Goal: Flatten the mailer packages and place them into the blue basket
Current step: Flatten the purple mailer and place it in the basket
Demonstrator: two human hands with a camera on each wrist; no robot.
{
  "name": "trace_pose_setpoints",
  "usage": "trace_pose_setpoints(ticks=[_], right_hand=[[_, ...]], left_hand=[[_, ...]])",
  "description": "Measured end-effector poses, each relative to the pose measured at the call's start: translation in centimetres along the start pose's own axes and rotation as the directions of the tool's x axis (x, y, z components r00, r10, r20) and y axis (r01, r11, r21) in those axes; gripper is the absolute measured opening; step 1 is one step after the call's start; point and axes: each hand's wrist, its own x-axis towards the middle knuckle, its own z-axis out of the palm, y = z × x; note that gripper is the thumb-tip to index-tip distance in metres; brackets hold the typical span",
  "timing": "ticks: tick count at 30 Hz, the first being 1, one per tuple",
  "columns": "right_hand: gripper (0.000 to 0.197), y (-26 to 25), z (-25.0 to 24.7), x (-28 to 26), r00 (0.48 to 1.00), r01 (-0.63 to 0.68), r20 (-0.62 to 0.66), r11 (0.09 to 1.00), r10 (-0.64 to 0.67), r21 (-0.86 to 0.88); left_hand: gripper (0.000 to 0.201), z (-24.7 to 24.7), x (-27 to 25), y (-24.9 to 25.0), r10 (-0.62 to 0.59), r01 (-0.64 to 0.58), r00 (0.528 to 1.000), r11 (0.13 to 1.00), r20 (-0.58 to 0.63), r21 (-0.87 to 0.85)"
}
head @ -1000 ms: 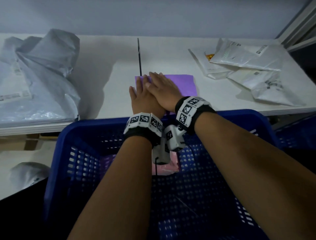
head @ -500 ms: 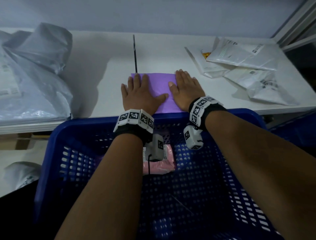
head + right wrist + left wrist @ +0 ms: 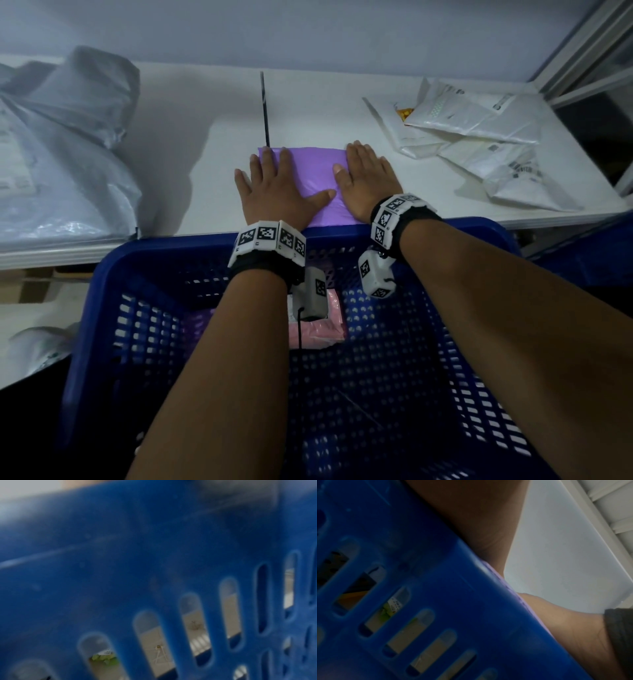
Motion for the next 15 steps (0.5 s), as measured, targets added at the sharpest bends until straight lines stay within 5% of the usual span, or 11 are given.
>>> trace_pose_setpoints(ticks=[11,15], right_hand=[[0.069,-0.3,-1.5,0.8,0.995,0.002,0.103,0.997,0.006,-0.075],[0.072,-3.1,-3.4,0.5,0.995,0.092,-0.019,0.982,-0.096,-0.166]], left_hand=[[0.107,-0.1,-0.3,0.2,-0.056,0.055,0.997,0.998,-0.054,-0.013],[0.098,-0.2,-0.4,0.7,-0.141,0.14,0.986,0.99,-0.092,-0.02]])
